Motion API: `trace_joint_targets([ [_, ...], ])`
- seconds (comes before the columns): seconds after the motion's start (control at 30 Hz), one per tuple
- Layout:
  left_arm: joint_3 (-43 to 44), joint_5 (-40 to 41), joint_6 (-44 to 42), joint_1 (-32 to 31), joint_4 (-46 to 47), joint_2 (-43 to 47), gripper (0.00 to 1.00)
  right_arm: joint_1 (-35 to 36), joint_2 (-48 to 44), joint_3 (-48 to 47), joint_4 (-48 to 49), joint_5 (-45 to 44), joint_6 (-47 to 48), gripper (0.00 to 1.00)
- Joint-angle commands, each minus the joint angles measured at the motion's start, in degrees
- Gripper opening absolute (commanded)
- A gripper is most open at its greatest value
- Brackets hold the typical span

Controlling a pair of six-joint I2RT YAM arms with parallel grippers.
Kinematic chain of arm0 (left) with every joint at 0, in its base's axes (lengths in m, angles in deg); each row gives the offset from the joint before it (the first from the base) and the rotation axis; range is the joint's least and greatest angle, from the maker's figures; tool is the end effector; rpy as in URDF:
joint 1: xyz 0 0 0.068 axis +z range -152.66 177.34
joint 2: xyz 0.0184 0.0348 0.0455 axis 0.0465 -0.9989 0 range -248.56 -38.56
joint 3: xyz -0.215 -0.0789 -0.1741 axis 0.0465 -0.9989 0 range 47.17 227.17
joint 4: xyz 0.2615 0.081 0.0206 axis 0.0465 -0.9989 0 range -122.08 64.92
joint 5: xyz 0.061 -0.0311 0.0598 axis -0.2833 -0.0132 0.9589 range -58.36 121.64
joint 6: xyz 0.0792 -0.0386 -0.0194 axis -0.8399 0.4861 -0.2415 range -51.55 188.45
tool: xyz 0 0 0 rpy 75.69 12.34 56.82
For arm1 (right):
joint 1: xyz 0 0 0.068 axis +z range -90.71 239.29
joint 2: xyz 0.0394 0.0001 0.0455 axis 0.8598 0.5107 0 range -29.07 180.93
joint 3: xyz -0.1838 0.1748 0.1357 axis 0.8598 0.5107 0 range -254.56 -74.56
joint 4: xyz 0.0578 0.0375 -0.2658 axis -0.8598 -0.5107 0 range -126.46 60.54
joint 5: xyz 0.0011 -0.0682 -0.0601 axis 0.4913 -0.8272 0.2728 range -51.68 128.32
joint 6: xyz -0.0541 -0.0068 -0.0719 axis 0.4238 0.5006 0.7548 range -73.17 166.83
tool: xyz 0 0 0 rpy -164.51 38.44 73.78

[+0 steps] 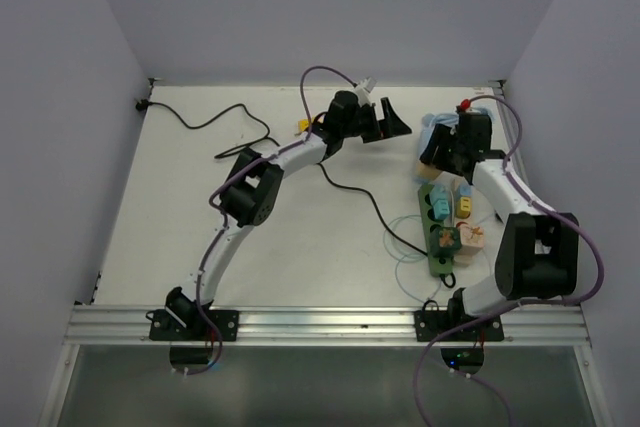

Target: Pull the plug off the socket

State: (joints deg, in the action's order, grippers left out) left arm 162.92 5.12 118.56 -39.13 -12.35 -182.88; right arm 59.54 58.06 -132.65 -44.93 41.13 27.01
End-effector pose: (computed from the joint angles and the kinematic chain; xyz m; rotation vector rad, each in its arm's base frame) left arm 0.4962 -0.4115 0.1654 0.1198 2.0883 -1.4205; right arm 0.3717 0.0057 0.2109 0.3768 2.3278 0.2292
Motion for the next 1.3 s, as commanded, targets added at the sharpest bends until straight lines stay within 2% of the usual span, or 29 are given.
trace_joint_targets([
  [0.0,7.6,-1.9,3.9,-1.8,1.1,-4.6,1.0,0.1,-4.8,-0.7,4.0,3.4,1.9,0.05],
  [0.23,13.9,-0.7,4.5,-4.6,-0.6,-9.5,1.0,0.1,-5.9,0.6,5.6,5.9,1.9,0.04],
  [0.7,13.3,2.2,9.3,-6.0,-0.4,-13.6,0.97,0.1,-10.3,4.1,9.1,6.0,1.1,0.02],
  [0.93,13.7,4.4,13.6,-5.9,3.2,-14.3,0.94,0.1,-11.4,4.5,9.8,7.7,0.7,0.02],
  [1.13,14.6,6.0,16.3,-5.9,5.3,-14.8,0.73,0.1,-11.9,5.1,10.1,8.3,0.6,0.02],
  [1.17,14.6,6.2,16.3,-5.9,5.5,-14.7,0.63,0.1,-11.9,5.1,10.1,8.4,0.4,0.03],
  [1.27,14.5,6.6,16.3,-5.9,6.3,-14.2,0.45,0.1,-11.4,5.1,10.3,10.0,-0.1,0.03],
])
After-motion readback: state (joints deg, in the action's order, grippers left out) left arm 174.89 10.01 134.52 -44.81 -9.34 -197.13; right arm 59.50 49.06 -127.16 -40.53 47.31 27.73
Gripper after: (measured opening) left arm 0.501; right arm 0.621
